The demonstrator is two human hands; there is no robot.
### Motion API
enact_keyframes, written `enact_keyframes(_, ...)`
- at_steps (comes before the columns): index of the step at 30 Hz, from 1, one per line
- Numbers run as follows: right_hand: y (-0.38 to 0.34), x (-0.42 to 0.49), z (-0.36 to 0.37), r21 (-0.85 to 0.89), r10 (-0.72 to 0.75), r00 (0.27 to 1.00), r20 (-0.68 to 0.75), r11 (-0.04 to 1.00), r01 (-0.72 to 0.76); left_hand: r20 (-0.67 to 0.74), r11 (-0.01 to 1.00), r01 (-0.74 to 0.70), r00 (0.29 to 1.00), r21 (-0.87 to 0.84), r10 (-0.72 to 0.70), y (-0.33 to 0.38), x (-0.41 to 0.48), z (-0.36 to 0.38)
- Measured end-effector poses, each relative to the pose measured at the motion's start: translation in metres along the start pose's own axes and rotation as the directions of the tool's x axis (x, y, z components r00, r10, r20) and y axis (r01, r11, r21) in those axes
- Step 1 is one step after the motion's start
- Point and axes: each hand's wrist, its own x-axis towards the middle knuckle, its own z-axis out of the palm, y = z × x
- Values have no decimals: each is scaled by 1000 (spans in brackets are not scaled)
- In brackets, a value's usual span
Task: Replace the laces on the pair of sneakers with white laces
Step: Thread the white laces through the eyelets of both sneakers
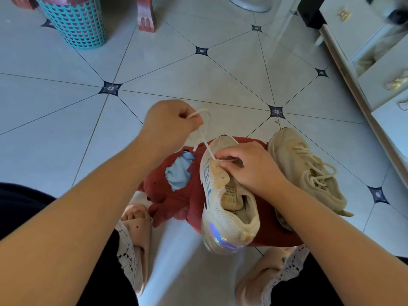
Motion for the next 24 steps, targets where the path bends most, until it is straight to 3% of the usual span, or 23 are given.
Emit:
enact_keyframes(1, 0, 0, 0, 2, 6, 1000, 6, 1000, -6, 36, 999, 29, 999, -34, -27, 2, -2, -3)
enact_keyframes(2, -1, 0, -1, 4, 15, 1000, 13, 1000, -15, 121, 999, 32, 992, 44, -37, 1, -3, -3)
enact_keyframes(5, 1, -1, -14, -12, 64, 998, 22, 998, -64, 364, 901, -113, 930, 420, -53, 0, -9, 4)
enact_keyframes(11, 1, -2, -58, -78, 155, 986, -58, 984, -159, 369, 871, -134, 928, 473, -58, 8, -6, -4)
enact_keyframes(14, -13, -3, -68, 130, 153, 985, -83, 981, -142, 385, 853, -231, 922, 468, 39, 17, -10, -9)
enact_keyframes(16, -26, -2, -70, 308, 134, 989, -58, 945, -110, 322, 912, -228, 940, 341, 114, 25, -12, -9)
enact_keyframes(18, -38, -1, -72, 455, 118, 993, -31, 886, -91, 265, 993, -106, 957, -58, 118, 38, -15, -13)
enact_keyframes(20, -44, 2, -76, 589, 123, 992, -29, 804, -82, 261, 930, 5, 960, -367, 98, 48, -16, -17)
enact_keyframes(22, -47, 4, -81, 665, 130, 991, -32, 743, -76, 234, 918, 2, 967, -396, 100, 53, -17, -16)
enact_keyframes(24, -49, 5, -85, 684, 118, 992, -38, 727, -60, 227, 950, 2, 971, -314, 73, 54, -17, -11)
